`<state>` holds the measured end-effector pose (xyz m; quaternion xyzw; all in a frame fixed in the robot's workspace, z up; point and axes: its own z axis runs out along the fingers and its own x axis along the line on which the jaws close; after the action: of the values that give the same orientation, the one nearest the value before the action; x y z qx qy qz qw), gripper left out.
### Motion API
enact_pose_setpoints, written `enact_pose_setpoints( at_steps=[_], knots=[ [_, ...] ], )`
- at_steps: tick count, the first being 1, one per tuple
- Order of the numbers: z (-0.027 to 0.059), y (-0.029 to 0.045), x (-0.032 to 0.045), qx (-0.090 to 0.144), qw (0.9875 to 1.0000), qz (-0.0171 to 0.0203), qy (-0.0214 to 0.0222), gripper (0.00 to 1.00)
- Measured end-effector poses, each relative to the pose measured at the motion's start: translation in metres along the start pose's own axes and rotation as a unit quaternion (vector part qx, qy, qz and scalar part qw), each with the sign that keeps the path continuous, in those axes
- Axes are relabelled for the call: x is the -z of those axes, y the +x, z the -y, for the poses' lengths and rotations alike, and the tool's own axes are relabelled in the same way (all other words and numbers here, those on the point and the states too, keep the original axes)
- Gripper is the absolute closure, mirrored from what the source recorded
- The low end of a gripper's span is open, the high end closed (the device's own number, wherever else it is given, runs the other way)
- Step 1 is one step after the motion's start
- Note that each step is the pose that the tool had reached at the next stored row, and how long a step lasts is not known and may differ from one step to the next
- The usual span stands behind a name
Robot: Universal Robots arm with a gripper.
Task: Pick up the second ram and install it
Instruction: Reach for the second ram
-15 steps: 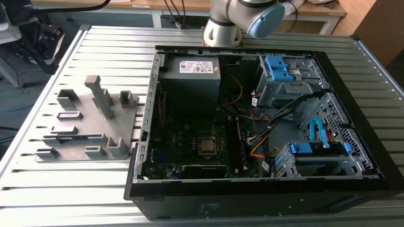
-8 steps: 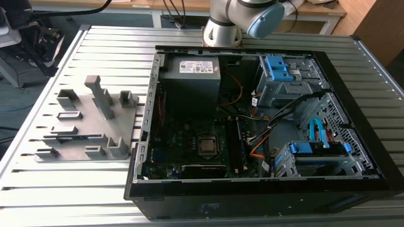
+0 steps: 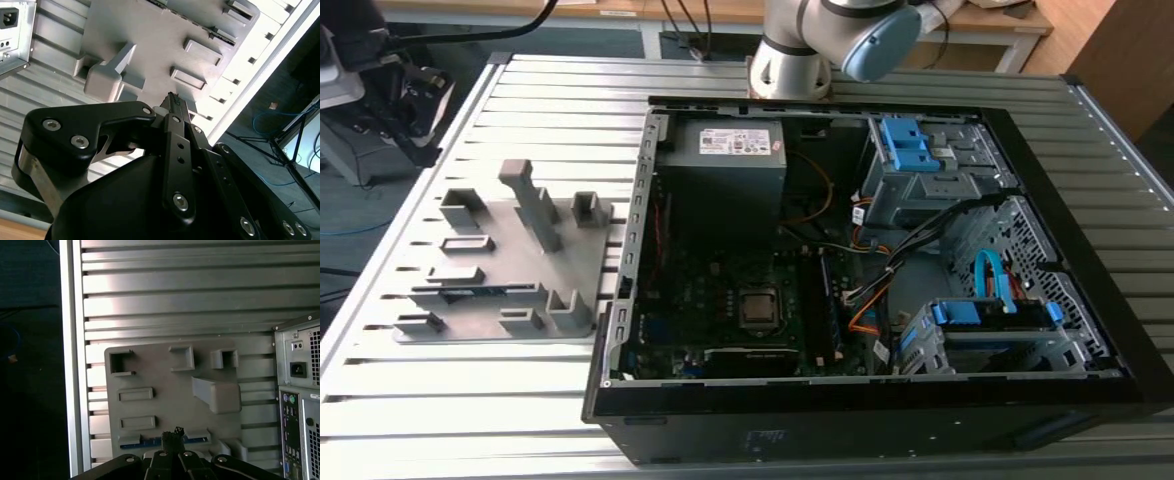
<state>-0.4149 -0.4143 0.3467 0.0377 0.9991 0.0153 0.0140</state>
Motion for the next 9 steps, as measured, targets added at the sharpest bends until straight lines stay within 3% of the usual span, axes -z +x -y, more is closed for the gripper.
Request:
enact_pose_setpoints(
  at_steps=[9],
  knots=[
    [0.0005,0.0042,-0.0075,0.000,1.0000,0.0000,0.0007,0.90]
  ],
)
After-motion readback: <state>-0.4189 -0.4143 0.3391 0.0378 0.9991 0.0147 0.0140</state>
